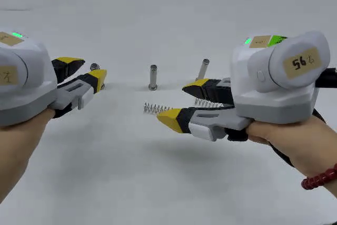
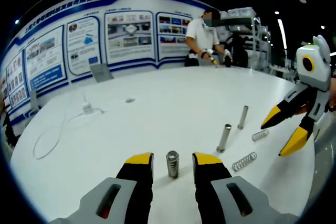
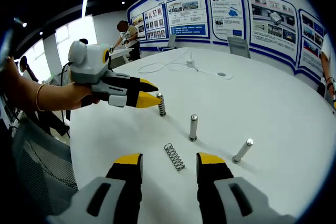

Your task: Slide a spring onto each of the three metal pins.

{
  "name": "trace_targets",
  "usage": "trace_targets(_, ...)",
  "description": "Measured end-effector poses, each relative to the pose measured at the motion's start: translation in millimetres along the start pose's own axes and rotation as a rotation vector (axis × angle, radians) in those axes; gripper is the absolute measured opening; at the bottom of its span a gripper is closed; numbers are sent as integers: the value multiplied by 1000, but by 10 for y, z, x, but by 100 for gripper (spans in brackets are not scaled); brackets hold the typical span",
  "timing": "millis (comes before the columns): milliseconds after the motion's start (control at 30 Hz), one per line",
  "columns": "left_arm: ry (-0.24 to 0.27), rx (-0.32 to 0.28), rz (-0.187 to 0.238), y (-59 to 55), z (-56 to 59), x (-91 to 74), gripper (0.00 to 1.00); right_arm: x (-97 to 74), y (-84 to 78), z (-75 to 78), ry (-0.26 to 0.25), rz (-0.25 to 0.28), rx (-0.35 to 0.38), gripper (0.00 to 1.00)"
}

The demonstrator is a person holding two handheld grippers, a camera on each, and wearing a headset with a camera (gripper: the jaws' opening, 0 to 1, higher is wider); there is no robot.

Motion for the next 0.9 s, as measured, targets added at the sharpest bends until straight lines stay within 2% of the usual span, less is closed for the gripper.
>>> trace_targets(400,-21,3,16,97,-2,-236,56,77,41,86,9,-55,-83,39)
trace_targets(733,-27,-21,36,159,10,-363,67,185,-5,114,37,-107,-148,31)
trace_targets(900,-31,-28,40,143,36,-405,73,245,-56,142,43,-140,-171,29)
Point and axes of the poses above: the centre of the closed fingertips' face, and the gripper's own axes: x roughly forward along the fingers, z roughly to its right, y roughly out of its top, the point moved 7 cm from there along -x, roughly backward along the fingers, and after that the axes turned 12 degrees about x, right-handed, at the moved point
